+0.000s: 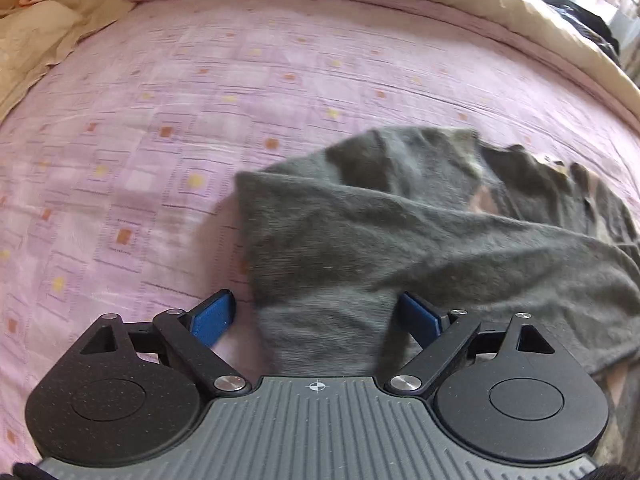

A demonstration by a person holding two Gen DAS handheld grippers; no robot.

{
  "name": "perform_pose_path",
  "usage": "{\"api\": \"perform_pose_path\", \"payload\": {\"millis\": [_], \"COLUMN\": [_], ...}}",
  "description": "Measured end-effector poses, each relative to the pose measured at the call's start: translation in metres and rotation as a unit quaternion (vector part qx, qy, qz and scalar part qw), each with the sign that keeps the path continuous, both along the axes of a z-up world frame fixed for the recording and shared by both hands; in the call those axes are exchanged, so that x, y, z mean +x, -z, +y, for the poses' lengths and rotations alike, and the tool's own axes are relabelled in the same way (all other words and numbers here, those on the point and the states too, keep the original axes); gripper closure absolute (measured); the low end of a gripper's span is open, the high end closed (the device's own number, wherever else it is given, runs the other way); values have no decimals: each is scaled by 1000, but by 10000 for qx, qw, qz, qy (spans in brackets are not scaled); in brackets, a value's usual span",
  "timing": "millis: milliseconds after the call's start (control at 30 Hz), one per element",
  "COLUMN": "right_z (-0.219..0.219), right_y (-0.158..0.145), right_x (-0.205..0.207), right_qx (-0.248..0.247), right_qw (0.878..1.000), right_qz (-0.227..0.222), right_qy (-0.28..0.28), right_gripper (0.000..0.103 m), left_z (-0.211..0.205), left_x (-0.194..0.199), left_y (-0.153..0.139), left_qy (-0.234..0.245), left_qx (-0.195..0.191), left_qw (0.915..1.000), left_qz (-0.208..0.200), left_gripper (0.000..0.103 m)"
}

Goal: Fold small clothes
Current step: 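Pinch the folded cuff with the right gripper, straighten it, release, then move both grippers to the sweater's hem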

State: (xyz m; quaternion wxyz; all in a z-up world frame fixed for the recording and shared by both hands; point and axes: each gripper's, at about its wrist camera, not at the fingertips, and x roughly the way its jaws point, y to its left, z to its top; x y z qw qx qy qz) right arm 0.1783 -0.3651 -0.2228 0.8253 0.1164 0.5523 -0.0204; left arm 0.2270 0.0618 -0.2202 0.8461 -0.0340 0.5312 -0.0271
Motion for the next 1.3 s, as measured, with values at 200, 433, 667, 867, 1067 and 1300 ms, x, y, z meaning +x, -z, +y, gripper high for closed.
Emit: {"api": "perform_pose_path", "payload": {"millis": [200,433,667,867,1067,1300], "right_z": [-5,-13,-15,-13,-11,-1], "right_y": [-8,-21,-28,-28,-16,-3], "right_x": [-1,-9,-36,-79,-133,-192], "right_qx": [-219,-238,-42,222,438,865], "right_qw": [9993,9986,9993,9996,9975,9887], "right_qz": [-100,-251,-282,-164,212,657], "right_qy": [286,394,230,-63,-512,-1029], "right_gripper": [72,41,30,28,28,28], "left_z": [20,46,29,5,-4,-4], "left_x": [-2,6,-34,-93,-151,-211], "left_y": [-17,-13,-31,-42,-44,-33], "left_qy": [-443,-1005,-322,215,446,597], "left_qx": [349,594,30,-64,-164,-199], "left_qw": [9983,9929,9993,9997,9986,9961], "left_qz": [-116,228,174,122,249,621], "left_gripper": [14,15,14,14,14,14]}}
